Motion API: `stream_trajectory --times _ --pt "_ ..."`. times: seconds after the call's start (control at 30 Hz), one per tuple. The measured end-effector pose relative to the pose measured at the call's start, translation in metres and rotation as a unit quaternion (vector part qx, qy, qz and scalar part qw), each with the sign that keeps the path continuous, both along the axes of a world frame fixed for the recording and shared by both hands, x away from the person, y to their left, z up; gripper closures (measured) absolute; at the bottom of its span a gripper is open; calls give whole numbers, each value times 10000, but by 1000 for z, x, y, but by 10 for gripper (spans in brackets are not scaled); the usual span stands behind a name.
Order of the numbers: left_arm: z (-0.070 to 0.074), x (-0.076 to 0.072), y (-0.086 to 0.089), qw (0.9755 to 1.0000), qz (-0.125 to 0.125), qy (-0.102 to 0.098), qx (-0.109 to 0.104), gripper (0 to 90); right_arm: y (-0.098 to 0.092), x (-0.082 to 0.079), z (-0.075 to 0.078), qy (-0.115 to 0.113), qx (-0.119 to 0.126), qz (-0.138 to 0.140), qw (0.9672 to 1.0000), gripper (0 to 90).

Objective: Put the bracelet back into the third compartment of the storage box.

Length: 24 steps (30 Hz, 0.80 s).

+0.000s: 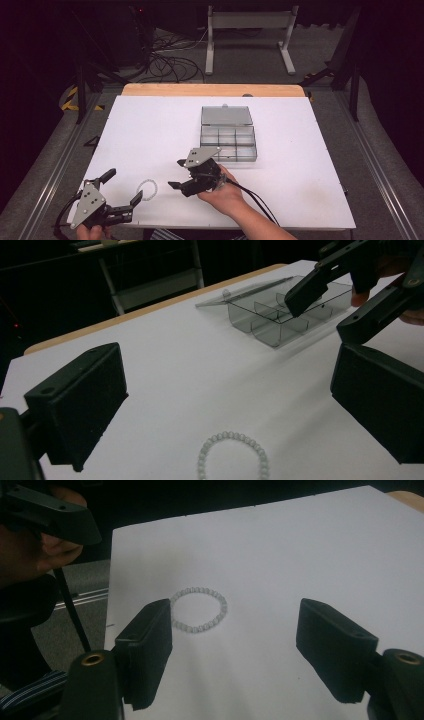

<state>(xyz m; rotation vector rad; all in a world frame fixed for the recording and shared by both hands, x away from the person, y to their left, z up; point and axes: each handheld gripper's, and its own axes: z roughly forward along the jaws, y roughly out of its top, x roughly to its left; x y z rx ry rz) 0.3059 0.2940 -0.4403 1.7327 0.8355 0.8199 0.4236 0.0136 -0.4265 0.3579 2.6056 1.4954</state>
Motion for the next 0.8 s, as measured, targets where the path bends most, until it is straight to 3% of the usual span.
stream_trajectory --times 0.37,0.8 --pt "0 0 1 10000 0 20 -29 23 31 9 -16 242 -23 60 9997 380" --pt "1 0 3 10000 8 16 -62 23 56 15 -35 354 -188 118 9991 415"
